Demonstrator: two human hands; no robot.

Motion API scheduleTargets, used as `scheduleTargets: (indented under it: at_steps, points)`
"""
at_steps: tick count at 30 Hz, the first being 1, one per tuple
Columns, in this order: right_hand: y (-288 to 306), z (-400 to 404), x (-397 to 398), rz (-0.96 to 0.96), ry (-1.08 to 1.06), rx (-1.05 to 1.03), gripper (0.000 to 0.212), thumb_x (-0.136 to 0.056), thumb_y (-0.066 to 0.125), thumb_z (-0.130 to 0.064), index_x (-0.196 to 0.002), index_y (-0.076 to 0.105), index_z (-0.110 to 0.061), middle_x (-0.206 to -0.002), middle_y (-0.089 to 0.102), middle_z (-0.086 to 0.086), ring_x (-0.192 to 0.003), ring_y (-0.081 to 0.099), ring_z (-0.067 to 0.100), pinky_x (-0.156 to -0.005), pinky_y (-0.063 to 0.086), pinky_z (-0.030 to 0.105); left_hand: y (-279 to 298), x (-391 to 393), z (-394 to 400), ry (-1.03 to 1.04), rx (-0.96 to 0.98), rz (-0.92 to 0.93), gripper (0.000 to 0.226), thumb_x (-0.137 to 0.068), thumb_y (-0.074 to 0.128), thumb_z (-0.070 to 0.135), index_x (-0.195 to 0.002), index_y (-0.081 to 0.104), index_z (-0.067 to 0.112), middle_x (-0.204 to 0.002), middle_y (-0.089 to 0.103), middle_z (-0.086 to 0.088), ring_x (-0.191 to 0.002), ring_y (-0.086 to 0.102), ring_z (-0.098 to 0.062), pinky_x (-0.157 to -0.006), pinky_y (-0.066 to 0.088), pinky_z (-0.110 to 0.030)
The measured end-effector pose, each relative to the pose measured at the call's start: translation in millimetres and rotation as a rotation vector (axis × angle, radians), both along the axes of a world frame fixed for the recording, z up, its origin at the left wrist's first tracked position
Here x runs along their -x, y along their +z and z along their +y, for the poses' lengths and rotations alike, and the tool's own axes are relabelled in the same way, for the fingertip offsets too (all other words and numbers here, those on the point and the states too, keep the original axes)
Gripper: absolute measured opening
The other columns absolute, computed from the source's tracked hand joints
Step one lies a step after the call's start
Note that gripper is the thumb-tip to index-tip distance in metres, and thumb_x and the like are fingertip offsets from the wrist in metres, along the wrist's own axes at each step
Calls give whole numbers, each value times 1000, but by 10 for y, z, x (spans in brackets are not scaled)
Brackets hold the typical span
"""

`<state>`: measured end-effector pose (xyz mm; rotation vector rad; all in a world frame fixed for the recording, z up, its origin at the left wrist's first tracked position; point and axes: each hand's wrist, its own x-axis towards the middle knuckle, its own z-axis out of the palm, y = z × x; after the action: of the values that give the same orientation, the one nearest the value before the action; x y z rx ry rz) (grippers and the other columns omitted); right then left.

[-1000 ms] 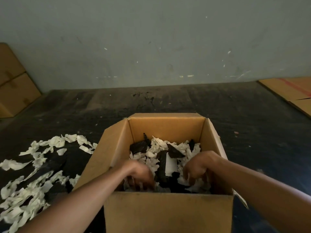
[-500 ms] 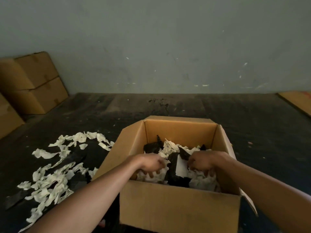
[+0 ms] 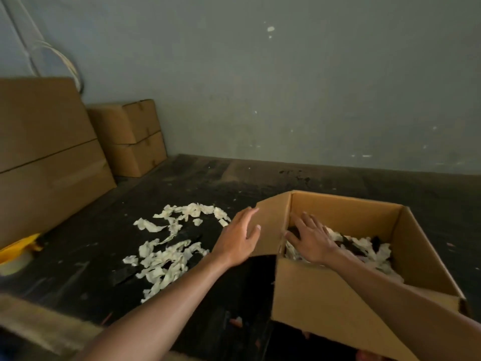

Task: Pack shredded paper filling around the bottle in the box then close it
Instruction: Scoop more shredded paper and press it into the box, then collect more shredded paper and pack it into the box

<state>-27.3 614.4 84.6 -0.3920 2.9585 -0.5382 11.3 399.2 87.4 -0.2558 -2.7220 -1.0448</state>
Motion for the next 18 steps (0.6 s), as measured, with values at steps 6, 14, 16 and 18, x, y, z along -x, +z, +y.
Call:
scheduleTargets:
  at_steps: [6,14,16,18]
  points:
    - [-245,-1117,-655,190,197,62,67,-98,43,-47,-155,13,-29,-164,2,9,-150,-4,28,-121,11,49,-484,-588,-1238,169,32,-92,63,-97,51,43,-153,23,33,-163,19,0,-148,23,-19,-117,29,-47]
    - [-1250,-1863,-1391,-26,344,-37,78,-92,43,-62,-153,-3,-43,-163,-16,1,-149,-16,24,-121,6,52,-1373,-1540,-2400,380,84,-490,87,-89,55,60,-156,7,32,-165,2,-6,-149,14,-33,-117,23,-54]
    - [-1538,-1793,-1449,-116,239,-63,85,-88,43,-69,-150,-10,-47,-162,-23,0,-148,-19,27,-119,4,57,-1556,-1708,-2582,406,84,-574,90,-88,56,61,-156,4,32,-165,-1,-7,-148,18,-35,-118,24,-53]
    - [-1758,-1679,-1454,-188,129,-68,89,-84,42,-74,-149,-14,-49,-160,-26,2,-147,-20,30,-118,2,59,-1717,-1830,-2734,419,107,-602,91,-89,57,56,-157,3,28,-165,-3,-7,-150,11,-34,-119,21,-52]
